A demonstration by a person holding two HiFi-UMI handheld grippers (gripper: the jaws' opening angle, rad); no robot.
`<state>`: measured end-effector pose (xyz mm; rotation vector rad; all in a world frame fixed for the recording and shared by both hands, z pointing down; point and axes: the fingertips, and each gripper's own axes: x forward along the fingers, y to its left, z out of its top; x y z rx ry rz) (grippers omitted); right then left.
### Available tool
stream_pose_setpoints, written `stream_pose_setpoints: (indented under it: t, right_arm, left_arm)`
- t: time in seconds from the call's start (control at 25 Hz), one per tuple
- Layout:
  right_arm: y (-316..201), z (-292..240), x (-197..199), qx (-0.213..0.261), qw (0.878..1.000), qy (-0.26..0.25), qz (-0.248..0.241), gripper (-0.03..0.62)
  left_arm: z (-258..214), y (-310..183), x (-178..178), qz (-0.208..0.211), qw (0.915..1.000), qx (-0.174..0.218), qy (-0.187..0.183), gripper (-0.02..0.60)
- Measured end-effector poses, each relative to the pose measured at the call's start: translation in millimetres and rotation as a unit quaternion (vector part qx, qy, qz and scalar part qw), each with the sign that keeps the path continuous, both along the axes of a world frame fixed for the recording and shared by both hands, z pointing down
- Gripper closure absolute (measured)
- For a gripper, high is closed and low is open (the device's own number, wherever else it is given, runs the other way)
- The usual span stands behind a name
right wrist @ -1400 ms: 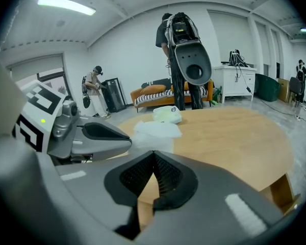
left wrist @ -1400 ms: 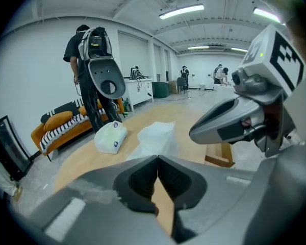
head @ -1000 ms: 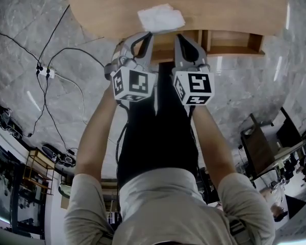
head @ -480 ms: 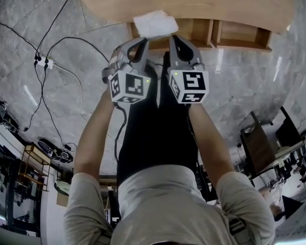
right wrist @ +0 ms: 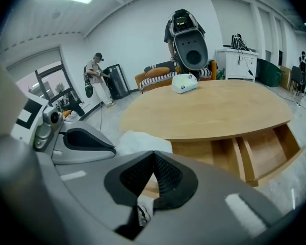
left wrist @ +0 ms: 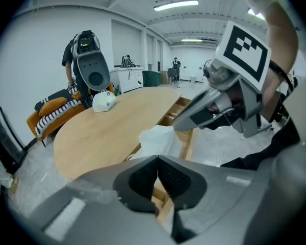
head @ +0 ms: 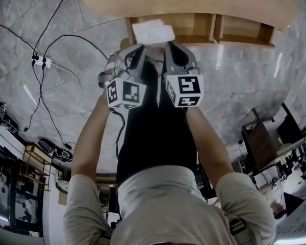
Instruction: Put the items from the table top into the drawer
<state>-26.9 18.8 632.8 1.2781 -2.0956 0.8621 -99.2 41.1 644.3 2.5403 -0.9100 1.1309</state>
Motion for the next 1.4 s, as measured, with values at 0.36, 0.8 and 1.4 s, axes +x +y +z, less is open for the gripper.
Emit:
stream_pose_setpoints:
  t: [0.36,0.8,1.4]
  right_arm:
    - [1,10,6,-0.006,1.000,0.008,0.005,0.586]
    - [8,31,20,-0.042,0.999,0.016,0.005,0.586]
    - [0,28,-1,-0.049,0.998,0.013,-0.035,0.586]
  left_arm:
    - [42,-4,-2,0.006,0.9996,-0.017,-0.023,0.558]
    - [95,-16,-11,0.007,0.9958,-0.051,-0.076,0.558]
    - [112,1,-9,-0.048,0.9852,-0.151,-0.065,0.552]
